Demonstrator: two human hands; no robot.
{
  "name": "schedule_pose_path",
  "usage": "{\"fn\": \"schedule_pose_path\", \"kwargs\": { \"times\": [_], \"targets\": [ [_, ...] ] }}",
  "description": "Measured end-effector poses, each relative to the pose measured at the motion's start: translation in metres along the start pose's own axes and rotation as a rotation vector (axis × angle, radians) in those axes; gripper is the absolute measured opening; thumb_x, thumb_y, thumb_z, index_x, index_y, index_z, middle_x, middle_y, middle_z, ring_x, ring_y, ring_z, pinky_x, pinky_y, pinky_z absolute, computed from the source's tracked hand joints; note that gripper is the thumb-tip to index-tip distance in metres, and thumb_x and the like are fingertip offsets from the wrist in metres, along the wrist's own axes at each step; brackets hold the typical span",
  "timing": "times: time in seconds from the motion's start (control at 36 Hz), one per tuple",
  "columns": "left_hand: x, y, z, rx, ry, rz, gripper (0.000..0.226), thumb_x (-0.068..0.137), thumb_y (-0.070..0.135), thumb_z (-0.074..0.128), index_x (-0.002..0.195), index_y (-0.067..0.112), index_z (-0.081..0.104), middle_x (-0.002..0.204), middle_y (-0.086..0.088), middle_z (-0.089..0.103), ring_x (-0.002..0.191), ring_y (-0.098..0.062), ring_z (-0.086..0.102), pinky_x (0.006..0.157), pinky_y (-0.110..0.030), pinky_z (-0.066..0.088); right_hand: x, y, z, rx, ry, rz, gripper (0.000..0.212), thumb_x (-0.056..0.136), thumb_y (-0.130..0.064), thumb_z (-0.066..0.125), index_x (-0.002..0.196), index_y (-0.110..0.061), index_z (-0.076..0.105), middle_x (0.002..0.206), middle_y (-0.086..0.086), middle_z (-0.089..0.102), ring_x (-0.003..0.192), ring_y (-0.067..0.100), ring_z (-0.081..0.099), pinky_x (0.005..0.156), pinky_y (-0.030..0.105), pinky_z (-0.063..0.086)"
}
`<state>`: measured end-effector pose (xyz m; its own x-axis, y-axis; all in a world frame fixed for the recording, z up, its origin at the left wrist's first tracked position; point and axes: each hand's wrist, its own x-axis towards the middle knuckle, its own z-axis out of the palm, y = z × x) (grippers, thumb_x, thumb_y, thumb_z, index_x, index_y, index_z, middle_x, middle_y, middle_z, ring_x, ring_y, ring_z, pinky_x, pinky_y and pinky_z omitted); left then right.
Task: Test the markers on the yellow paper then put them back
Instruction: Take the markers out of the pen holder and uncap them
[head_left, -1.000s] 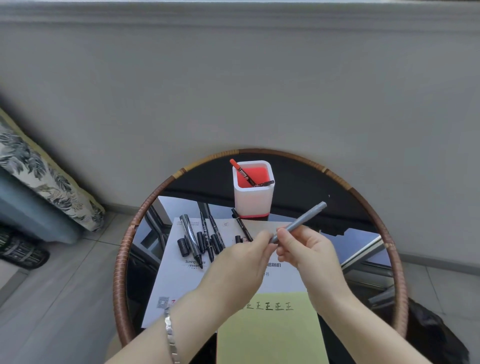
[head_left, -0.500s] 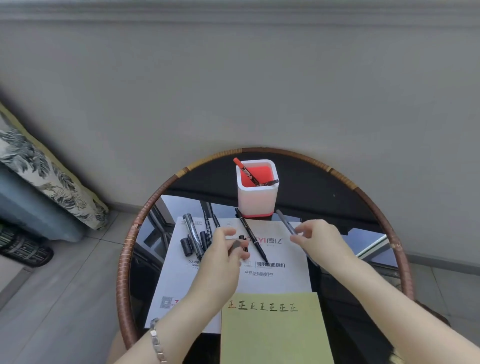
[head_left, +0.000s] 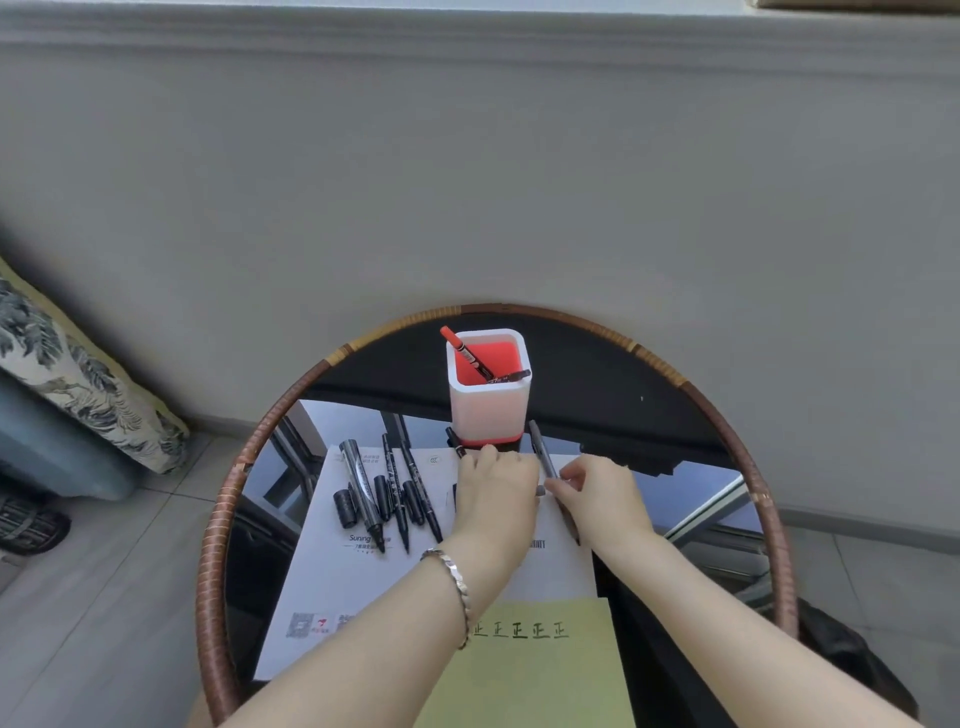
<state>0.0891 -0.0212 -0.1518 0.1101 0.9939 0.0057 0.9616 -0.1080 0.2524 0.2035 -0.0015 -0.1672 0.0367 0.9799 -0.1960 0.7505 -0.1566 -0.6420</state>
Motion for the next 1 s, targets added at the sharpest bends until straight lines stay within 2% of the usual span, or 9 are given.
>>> {"fn": "schedule_pose_path", "kwargs": {
  "times": [0.14, 0.19, 0.33, 0.47, 0.61, 0.72, 0.86, 0.94, 1.0],
  "targets": [
    [0.0, -0.004, 0.001, -0.042, -0.05, 0.011, 0.012, 0.094, 0.025, 0.049, 0.097, 0.017, 0.057, 0.105, 0.001, 0.058, 0.104, -0.021, 0.046, 0.082, -0.03, 0.032, 0.0, 0.003, -0.01, 0.008, -0.03, -0.035, 0.032, 0.088, -0.024, 0.058, 0.117, -0.011, 0.058, 0.11, 0.006, 0.063, 0.098, 0.017, 0.059, 0.08, 0.025, 0.045],
    [-0.002, -0.008, -0.004, -0.064, -0.038, 0.013, 0.015, 0.093, 0.028, 0.049, 0.1, 0.018, 0.058, 0.106, 0.003, 0.059, 0.104, -0.02, 0.047, 0.081, -0.029, 0.032, 0.002, -0.004, -0.018, 0.061, 0.037, -0.103, 0.03, 0.088, -0.022, 0.059, 0.116, -0.012, 0.059, 0.107, 0.004, 0.063, 0.095, 0.015, 0.058, 0.08, 0.024, 0.046],
    [-0.013, -0.021, -0.029, -0.149, 0.014, 0.011, 0.025, 0.093, 0.03, 0.049, 0.115, 0.019, 0.056, 0.114, 0.006, 0.057, 0.106, -0.015, 0.051, 0.088, -0.028, 0.04, 0.008, -0.042, -0.041, 0.144, 0.206, -0.371, 0.028, 0.086, -0.023, 0.062, 0.113, -0.015, 0.059, 0.089, -0.001, 0.059, 0.077, 0.006, 0.053, 0.067, 0.013, 0.042],
    [-0.024, -0.032, -0.056, -0.234, 0.065, -0.058, 0.022, 0.094, 0.024, 0.045, 0.112, 0.019, 0.057, 0.109, 0.006, 0.059, 0.102, -0.012, 0.051, 0.086, -0.027, 0.043, 0.024, -0.079, -0.047, 0.054, 0.137, -0.369, 0.037, 0.088, -0.031, 0.058, 0.121, -0.017, 0.054, 0.096, 0.003, 0.058, 0.083, 0.014, 0.054, 0.069, 0.022, 0.041],
    [-0.032, -0.042, -0.069, -0.248, 0.096, -0.103, 0.02, 0.094, 0.022, 0.043, 0.109, 0.019, 0.057, 0.106, 0.006, 0.059, 0.099, -0.012, 0.051, 0.083, -0.025, 0.043, 0.036, -0.086, -0.039, -0.069, 0.092, -0.33, 0.022, 0.09, -0.021, 0.054, 0.107, -0.011, 0.064, 0.103, 0.006, 0.065, 0.09, 0.02, 0.059, 0.078, 0.034, 0.05],
    [-0.037, -0.048, -0.067, -0.278, 0.132, -0.123, 0.024, 0.094, 0.02, 0.045, 0.115, 0.021, 0.055, 0.111, 0.007, 0.058, 0.105, -0.011, 0.049, 0.087, -0.026, 0.043, 0.031, -0.083, -0.042, 0.053, 0.226, -0.41, 0.019, 0.092, -0.017, 0.051, 0.1, -0.009, 0.066, 0.097, 0.005, 0.066, 0.087, 0.017, 0.058, 0.074, 0.028, 0.046],
    [-0.038, -0.041, -0.069, -0.348, 0.361, -0.049, 0.05, 0.09, 0.023, 0.057, 0.136, 0.017, 0.039, 0.136, 0.004, 0.043, 0.125, -0.008, 0.035, 0.098, -0.013, 0.021, -0.001, -0.083, -0.067, 0.268, 0.45, -0.606, 0.011, 0.093, -0.014, 0.05, 0.095, -0.012, 0.061, 0.081, -0.001, 0.06, 0.073, 0.013, 0.059, 0.066, 0.008, 0.041],
    [-0.036, -0.031, -0.072, -0.396, 0.42, -0.017, 0.06, 0.09, 0.034, 0.051, 0.142, 0.014, 0.03, 0.144, 0.0, 0.035, 0.134, -0.013, 0.028, 0.105, -0.017, 0.013, -0.03, -0.079, -0.085, 0.383, 0.437, -0.677, 0.008, 0.093, -0.02, 0.048, 0.09, -0.021, 0.056, 0.072, -0.006, 0.06, 0.068, 0.009, 0.059, 0.065, 0.011, 0.046],
    [-0.034, -0.025, -0.073, -0.374, 0.435, 0.046, 0.057, 0.091, 0.041, 0.04, 0.139, 0.012, 0.035, 0.14, -0.005, 0.042, 0.131, -0.018, 0.035, 0.107, -0.026, 0.021, -0.044, -0.076, -0.093, 0.45, 0.342, -0.661, 0.009, 0.093, -0.022, 0.049, 0.087, -0.023, 0.056, 0.07, -0.007, 0.062, 0.065, 0.009, 0.061, 0.061, 0.014, 0.048]
  ]
}}
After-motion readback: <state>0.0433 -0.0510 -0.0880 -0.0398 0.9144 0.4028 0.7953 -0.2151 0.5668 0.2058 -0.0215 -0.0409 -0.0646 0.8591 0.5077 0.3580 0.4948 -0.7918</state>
